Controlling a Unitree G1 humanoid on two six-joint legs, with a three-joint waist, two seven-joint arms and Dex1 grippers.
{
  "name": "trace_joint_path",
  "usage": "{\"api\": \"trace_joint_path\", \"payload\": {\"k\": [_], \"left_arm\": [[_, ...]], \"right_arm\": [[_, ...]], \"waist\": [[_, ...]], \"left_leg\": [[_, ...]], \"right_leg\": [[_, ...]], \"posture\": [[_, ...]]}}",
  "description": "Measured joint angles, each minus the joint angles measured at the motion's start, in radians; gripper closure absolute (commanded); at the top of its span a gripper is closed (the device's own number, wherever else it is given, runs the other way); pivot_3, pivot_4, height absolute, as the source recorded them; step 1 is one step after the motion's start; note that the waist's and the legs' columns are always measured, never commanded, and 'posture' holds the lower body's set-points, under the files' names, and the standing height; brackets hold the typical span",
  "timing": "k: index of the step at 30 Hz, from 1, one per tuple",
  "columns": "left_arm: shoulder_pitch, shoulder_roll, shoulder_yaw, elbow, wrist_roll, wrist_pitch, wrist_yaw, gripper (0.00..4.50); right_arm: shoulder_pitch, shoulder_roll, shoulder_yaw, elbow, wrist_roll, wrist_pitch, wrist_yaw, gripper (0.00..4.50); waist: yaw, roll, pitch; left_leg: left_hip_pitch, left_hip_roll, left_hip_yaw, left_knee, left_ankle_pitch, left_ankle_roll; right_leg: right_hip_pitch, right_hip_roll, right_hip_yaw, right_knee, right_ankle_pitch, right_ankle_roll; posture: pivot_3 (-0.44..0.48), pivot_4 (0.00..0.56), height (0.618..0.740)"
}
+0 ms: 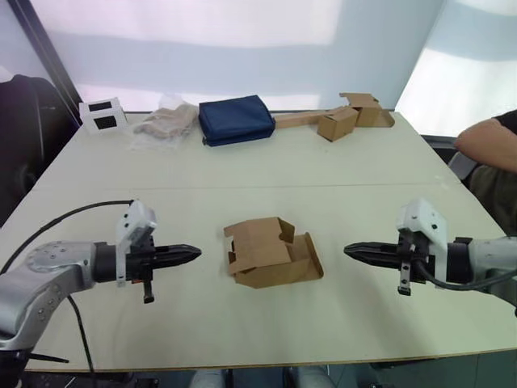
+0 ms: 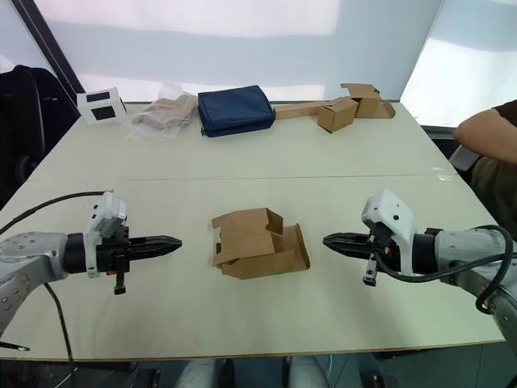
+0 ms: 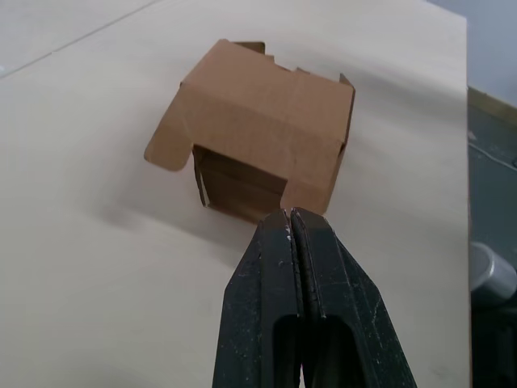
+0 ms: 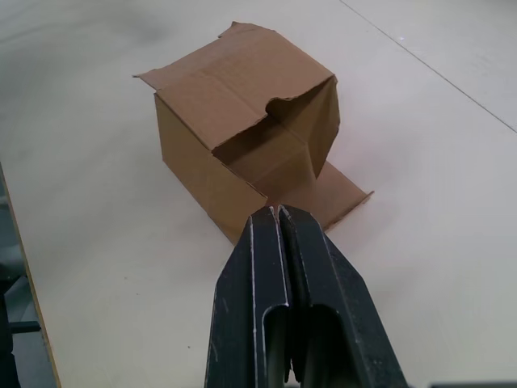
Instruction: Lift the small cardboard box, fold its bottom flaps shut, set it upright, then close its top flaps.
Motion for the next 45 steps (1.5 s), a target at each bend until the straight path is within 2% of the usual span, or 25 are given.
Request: {"api": "trace_joint_path", "payload": {"k": [8, 28, 33, 36, 45], "left_arm": [[-0.046, 0.005, -0.005, 0.030, 0.004, 0.002, -0.012, 4.47], [-0.031, 0.005, -0.036, 0.018, 0.008, 0.013, -0.046, 4.47], [-0.054, 0.008, -0.028, 0.018, -0.018, 0.055, -0.041, 4.47], [-0.073, 0.000, -0.028, 0.034, -0.037, 0.101, -0.008, 3.76], [-0.161, -0.099, -0.050, 0.176, -0.251, 0.420, 0.059, 0.15]], "right_arm": [[-0.016, 0.047, 0.007, -0.002, 0.000, -0.008, -0.042, 4.50], [-0.003, 0.051, 0.003, -0.030, 0.011, -0.008, -0.070, 4.50], [-0.048, 0.065, 0.010, -0.030, 0.023, -0.005, -0.093, 4.50], [-0.032, 0.063, 0.031, -0.030, 0.010, -0.005, -0.089, 4.50], [-0.040, 0.083, 0.043, -0.064, 0.050, 0.020, -0.116, 4.50]], "waist": [[0.000, 0.000, 0.000], [-0.002, 0.000, 0.000], [-0.002, 0.000, 0.000], [0.000, 0.000, 0.000], [-0.002, 0.000, 0.000]], "left_leg": [[-0.001, 0.000, 0.000, 0.000, 0.000, 0.000], [-0.002, 0.000, -0.001, 0.000, 0.000, 0.000], [-0.002, 0.000, -0.001, 0.001, 0.000, 0.000], [-0.002, 0.000, -0.001, 0.000, 0.000, 0.000], [-0.002, -0.001, -0.002, 0.001, 0.000, 0.000]], "right_leg": [[0.000, 0.000, 0.000, 0.000, 0.000, 0.000], [-0.001, 0.001, -0.001, 0.000, 0.000, 0.000], [-0.001, 0.001, 0.000, 0.000, 0.000, 0.000], [-0.001, 0.001, -0.001, 0.000, 0.000, 0.000], [-0.001, 0.002, -0.001, 0.001, 0.000, 0.001]], "posture": [[0.000, 0.150, 0.740], [0.000, 0.150, 0.740], [0.000, 0.150, 0.740], [0.000, 0.150, 0.740], [0.000, 0.150, 0.740]]}}
